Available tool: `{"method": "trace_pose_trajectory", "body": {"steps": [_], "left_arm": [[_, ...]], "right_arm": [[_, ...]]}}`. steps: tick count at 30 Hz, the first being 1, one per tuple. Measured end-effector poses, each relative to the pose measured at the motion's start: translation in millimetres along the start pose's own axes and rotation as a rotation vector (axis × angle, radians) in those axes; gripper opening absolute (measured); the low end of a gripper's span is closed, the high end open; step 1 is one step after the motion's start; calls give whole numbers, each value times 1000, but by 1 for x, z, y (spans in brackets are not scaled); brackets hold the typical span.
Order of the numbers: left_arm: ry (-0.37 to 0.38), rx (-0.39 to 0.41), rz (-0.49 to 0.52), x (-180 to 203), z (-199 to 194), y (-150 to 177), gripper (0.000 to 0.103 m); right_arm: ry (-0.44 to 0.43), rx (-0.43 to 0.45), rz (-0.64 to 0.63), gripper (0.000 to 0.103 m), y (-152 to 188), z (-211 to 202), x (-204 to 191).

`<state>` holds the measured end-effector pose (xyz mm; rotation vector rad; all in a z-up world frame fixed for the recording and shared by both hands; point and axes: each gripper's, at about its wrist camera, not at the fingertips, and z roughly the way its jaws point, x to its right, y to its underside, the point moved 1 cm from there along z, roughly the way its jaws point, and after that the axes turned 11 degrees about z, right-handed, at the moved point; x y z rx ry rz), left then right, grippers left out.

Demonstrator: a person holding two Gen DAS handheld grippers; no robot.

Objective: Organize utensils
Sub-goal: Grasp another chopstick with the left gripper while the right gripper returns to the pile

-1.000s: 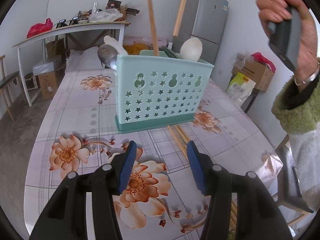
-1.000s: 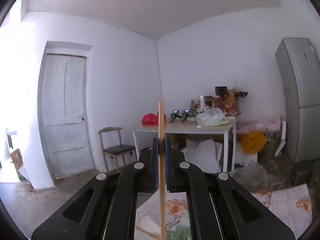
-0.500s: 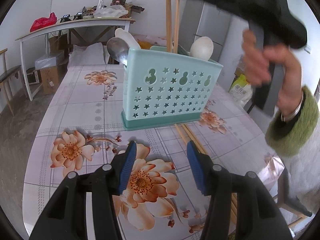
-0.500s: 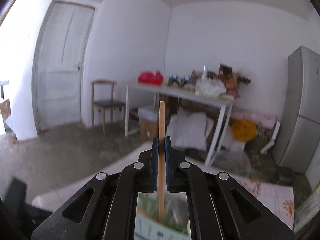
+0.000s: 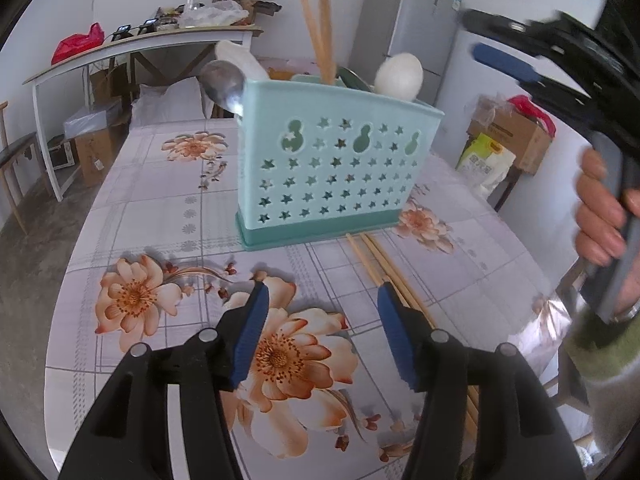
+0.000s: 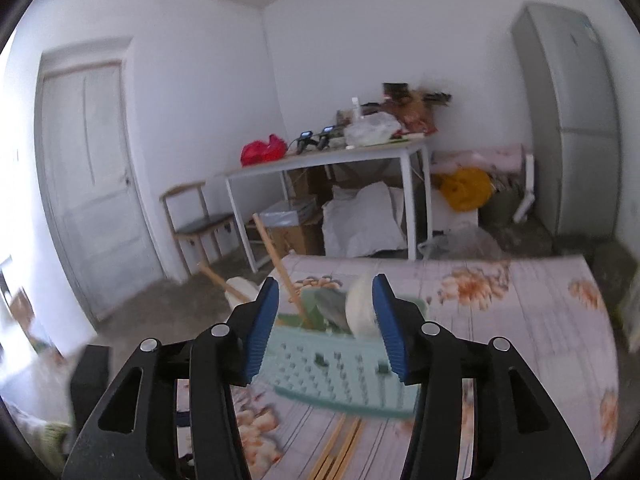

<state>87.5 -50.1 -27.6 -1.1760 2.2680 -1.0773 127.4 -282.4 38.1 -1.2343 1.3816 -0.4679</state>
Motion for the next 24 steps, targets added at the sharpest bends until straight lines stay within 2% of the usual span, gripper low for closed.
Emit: {"method": "trace_pose_trajectory", "body": {"steps": [4,9,12,15,19,22,24], "left_arm": [[6,-6,15,7,2,-1,58],[20,-26,35,18,6,-2,59],[38,-50,66,29,10,-1,59],[53,-78,98,40,17,0,58],[88,-113,134,55,28,-1,56],[90,-150,162,65,38,0,49],[82,-184,170,69,46,0,41]], "right_arm": [[23,-55,128,48,23,-24,23],[151,-240,226,48,78,-21,51],[189,-330,300,48,109,-20,65],[205,-364,365,48,129,-23,73],[201,-383,400,48,138,-20,77],[197,-388,390,48,135,-17,78],[192,-385,389,48,135,-16,79]]}}
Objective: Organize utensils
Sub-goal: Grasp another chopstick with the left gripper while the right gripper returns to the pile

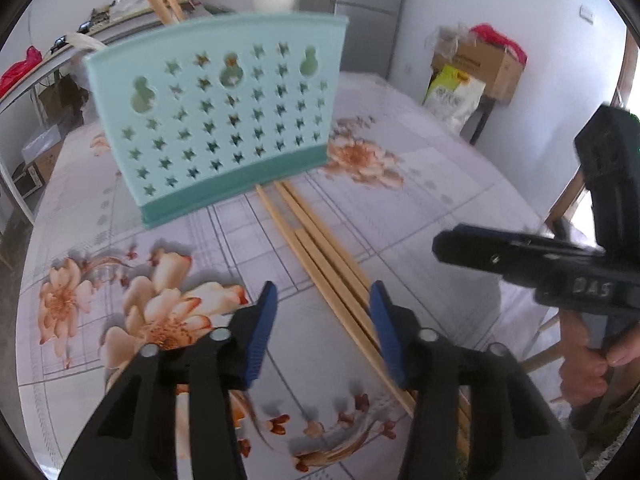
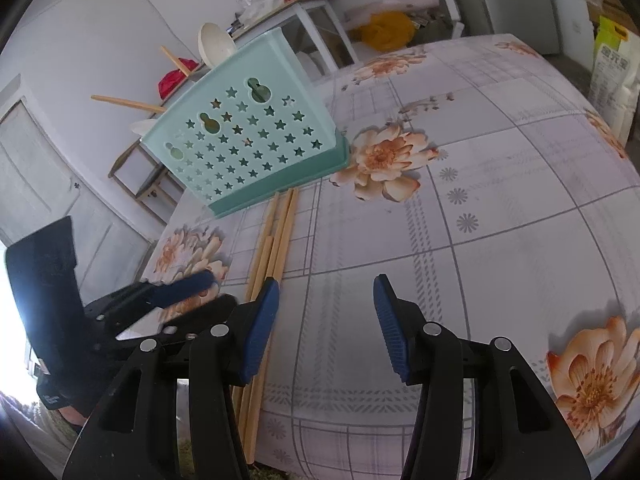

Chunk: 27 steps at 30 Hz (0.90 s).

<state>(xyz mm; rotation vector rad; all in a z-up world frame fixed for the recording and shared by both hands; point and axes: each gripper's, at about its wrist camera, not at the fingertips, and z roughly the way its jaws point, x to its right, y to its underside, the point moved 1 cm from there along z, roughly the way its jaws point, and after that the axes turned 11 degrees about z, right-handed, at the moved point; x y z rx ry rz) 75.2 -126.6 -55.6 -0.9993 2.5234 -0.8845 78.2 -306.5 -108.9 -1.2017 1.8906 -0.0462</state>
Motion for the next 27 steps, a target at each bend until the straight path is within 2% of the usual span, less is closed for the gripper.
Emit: {"method": "trace_pose_trajectory", "body": {"steps": [5,20,23,27], "left_arm": [[2,-39,-21,2,11,1,30],[-53,-87,-3,-1,24,-6,20],[-73,-96,-5,-4,26,-7,11],[-82,-102,-28,-11,21,-3,7]], "right_arm": [[-12,-2,10,48,2,-2,6],[-26,2,37,48,1,-6,14],[-29,5,36,47,1,-8,13],[-53,-6,39,46,0,-7,10]]}}
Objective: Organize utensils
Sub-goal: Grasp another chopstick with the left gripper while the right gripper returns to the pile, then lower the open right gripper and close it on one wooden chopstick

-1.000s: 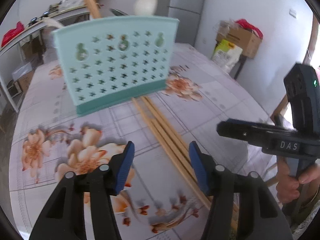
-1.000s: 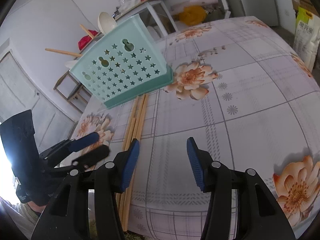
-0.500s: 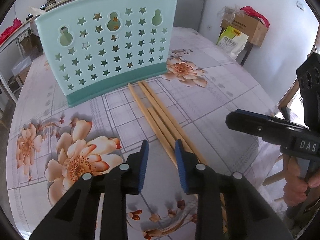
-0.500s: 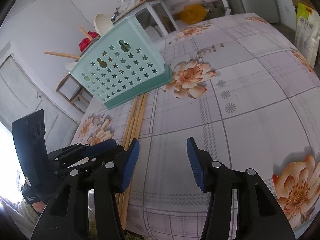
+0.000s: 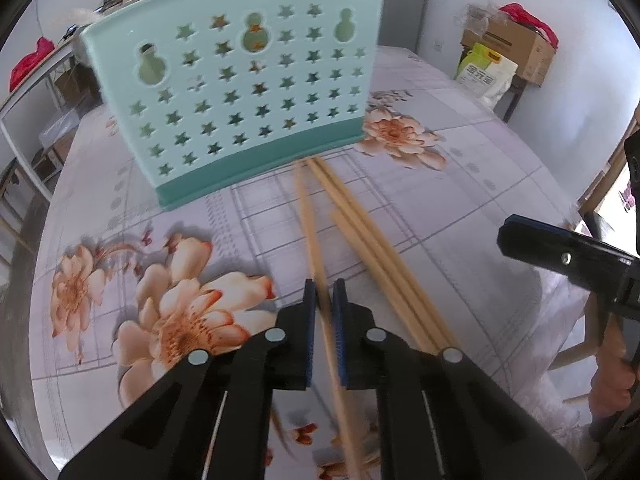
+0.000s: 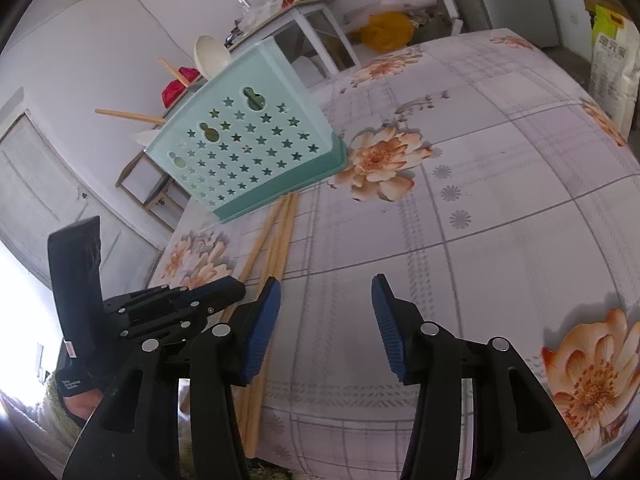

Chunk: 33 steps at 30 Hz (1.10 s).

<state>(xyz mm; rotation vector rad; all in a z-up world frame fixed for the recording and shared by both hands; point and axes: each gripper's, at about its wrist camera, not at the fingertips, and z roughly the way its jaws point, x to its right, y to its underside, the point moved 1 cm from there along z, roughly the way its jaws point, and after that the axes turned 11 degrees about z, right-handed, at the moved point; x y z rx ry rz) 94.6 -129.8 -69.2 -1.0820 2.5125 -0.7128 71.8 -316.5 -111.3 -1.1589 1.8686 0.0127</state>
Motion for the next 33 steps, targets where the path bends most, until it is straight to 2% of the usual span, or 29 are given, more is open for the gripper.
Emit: {"method": "trace_pose_trajectory", "body": {"steps": [4,12,18,22,27,33], "left_arm": [[-17,-2,-29,-6,-6,10,6],[-38,-2,-106,-22,-17,26,6],[-31,8,-142,-31,-20,31,6],[-23,15,-155,-34,-22,33,6],[-15,22,-167,-37,-21,34,6],[-13,32,-180,-40,-21,35,6]], "right_arm": [[-45,-42,8,42,-3,11,-9],[-12,-139,-6,25,-1,44,-19],[-13,-154,-14,24,1,45,-27],[27,-155,-56,23,5,51,-35],[90,-148,-117,11,8,58,-45],[116,-150,-151,9,13,64,-54]]}}
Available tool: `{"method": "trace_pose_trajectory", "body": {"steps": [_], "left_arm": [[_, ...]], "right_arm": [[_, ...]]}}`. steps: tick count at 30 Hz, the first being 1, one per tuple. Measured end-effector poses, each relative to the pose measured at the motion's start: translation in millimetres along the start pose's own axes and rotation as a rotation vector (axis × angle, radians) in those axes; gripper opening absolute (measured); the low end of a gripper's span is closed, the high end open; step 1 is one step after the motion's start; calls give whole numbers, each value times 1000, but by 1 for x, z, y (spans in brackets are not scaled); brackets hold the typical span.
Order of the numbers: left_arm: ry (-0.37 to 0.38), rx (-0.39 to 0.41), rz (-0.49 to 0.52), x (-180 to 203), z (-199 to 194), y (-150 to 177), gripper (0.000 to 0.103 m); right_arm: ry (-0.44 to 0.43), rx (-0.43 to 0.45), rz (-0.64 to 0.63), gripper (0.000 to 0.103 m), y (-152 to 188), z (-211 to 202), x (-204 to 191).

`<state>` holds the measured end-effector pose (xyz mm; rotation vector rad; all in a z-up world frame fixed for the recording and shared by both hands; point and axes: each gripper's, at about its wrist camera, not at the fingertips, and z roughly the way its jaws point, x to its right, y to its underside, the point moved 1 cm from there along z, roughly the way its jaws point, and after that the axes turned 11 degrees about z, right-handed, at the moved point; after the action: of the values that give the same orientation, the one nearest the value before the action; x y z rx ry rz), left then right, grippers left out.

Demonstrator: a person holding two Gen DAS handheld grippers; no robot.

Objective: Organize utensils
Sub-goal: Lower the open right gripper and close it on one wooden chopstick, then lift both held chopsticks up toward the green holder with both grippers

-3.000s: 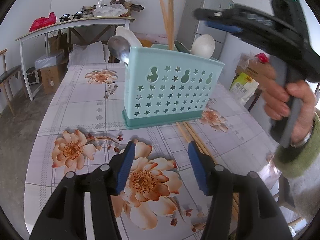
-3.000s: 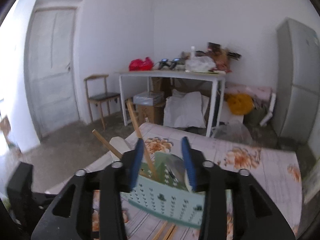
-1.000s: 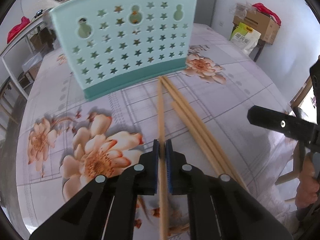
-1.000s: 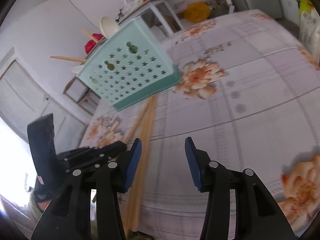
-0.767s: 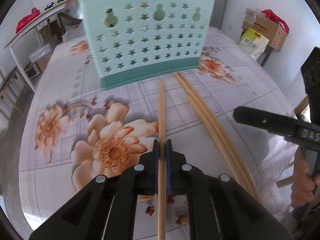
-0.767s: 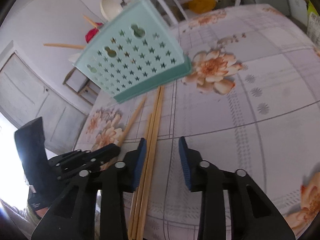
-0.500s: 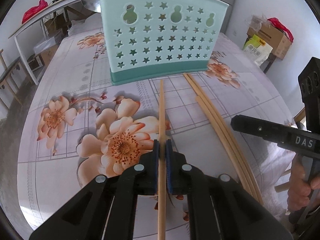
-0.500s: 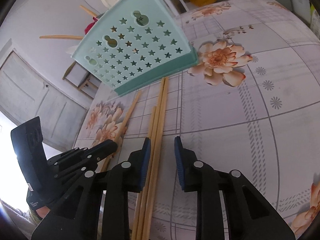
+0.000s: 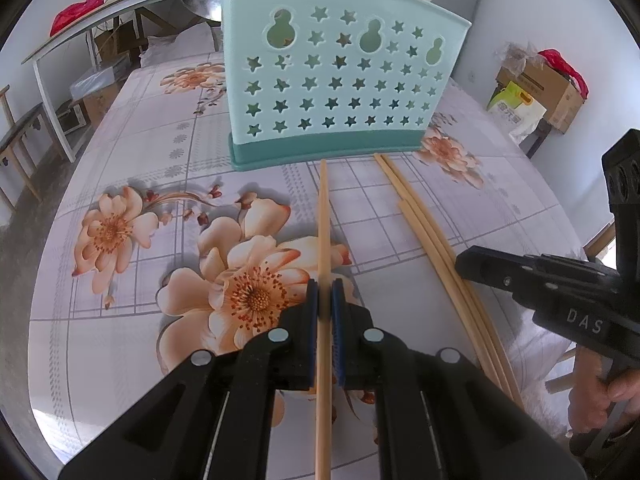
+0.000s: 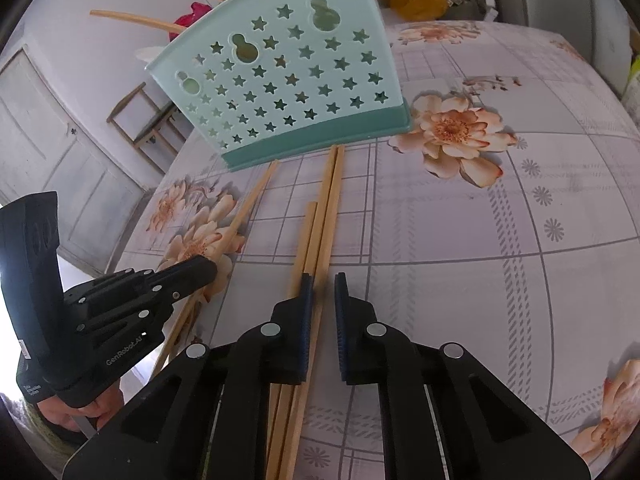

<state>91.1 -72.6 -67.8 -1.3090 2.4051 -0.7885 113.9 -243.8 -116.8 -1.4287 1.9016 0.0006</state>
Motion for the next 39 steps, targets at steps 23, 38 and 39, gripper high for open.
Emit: {"method": "trace_pose_trajectory", "body": {"steps": [23,38,39], "left_arm": [[39,7,-45,-14,-6,8,6],[94,-51,-93,-31,-8,7,9],[93,-53,-88,-32,-6,5,10]], "right_arm": [[212,37,-73,5,-1,11,-9],[166,-18,-28,11,-7,-3,13],[166,-16,-33,11,-8,-3,14]]}}
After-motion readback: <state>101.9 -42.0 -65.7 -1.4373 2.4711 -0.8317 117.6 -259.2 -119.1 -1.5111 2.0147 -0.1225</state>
